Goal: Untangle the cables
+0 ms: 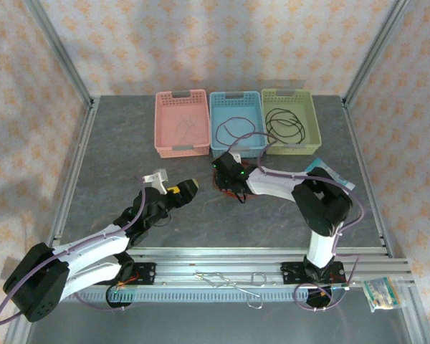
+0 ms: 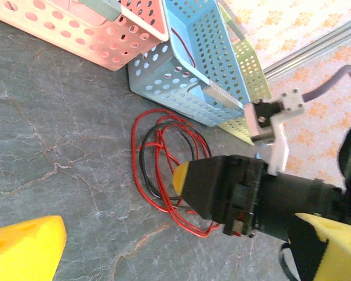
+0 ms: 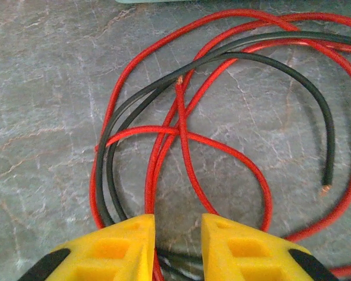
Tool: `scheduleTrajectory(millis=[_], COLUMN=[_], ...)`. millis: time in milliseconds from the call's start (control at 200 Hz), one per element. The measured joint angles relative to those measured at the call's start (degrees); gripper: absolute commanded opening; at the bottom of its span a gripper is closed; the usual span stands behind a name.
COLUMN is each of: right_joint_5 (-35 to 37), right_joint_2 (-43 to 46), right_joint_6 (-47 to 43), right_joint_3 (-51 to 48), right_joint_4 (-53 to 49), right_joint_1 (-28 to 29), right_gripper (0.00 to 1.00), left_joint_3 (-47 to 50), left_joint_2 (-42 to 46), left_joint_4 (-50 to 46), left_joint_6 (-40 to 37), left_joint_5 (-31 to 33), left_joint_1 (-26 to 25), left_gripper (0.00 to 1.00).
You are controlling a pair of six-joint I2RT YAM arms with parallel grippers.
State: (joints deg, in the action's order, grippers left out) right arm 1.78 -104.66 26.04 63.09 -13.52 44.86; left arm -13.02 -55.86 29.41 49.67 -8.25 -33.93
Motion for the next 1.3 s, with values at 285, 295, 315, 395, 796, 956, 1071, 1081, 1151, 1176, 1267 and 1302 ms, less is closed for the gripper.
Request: scheduleTrajectory(millis=[285, 295, 315, 395, 796, 956, 1071, 1081, 1151, 1176, 1267, 1302], right_joint_5=[0.4, 0.4, 0.4, 0.3, 0.5, 0.0, -0.3, -0.3, -0.5, -0.7, -1.3, -1.3], right_joint_2=[-3.7, -3.8, -4.0, -4.3, -2.6, 4.0, 9.9, 10.6, 14.7, 16.3, 22.5, 24.8], right_joint_6=[0.4, 0.4, 0.4, 0.5, 2.6, 4.8, 7.0, 7.3, 8.6, 9.1, 10.8, 11.3], right_joint_3=[2.4, 2.5, 2.6, 2.8, -0.7, -8.8, -15.1, -15.7, -19.4, -20.6, -24.8, -26.2], right_joint_4=[-0.1, -0.1, -0.1, -0.1, 1.9, 2.8, 2.6, 2.6, 2.7, 2.6, 3.4, 3.8], right_joint_1=[0.0, 0.0, 0.0, 0.0, 0.3, 2.8, 5.8, 6.1, 8.0, 8.6, 9.5, 9.5], right_gripper=[0.31, 0.31, 0.31, 0.29, 0.03, 0.0, 0.0, 0.0, 0.0, 0.0, 0.0, 0.0], left_joint_3=[0.5, 0.5, 0.6, 0.7, 0.8, 0.8, 0.8, 0.8, 0.8, 0.8, 0.8, 0.8], left_joint_2=[0.3, 0.3, 0.3, 0.3, 0.3, 0.2, -0.3, -0.5, -1.5, -2.0, -4.5, -5.7], left_joint_4=[0.0, 0.0, 0.0, 0.0, 0.0, -0.2, -0.4, -0.4, -0.4, -0.4, -0.4, -0.4], left_joint_6=[0.0, 0.0, 0.0, 0.0, 0.0, 0.0, 0.0, 0.0, 0.0, 0.0, 0.0, 0.0], left_joint_5=[-1.0, -1.1, -1.2, -1.4, -1.8, -1.9, -1.9, -1.9, -1.8, -1.8, -1.8, -1.7], left_joint_1=[0.2, 0.2, 0.2, 0.2, 0.2, 0.2, -0.3, -0.5, -1.9, -2.5, -5.6, -6.8], left_gripper=[0.97, 0.97, 0.97, 0.97, 0.97, 0.96, 0.94, 0.93, 0.91, 0.9, 0.87, 0.85])
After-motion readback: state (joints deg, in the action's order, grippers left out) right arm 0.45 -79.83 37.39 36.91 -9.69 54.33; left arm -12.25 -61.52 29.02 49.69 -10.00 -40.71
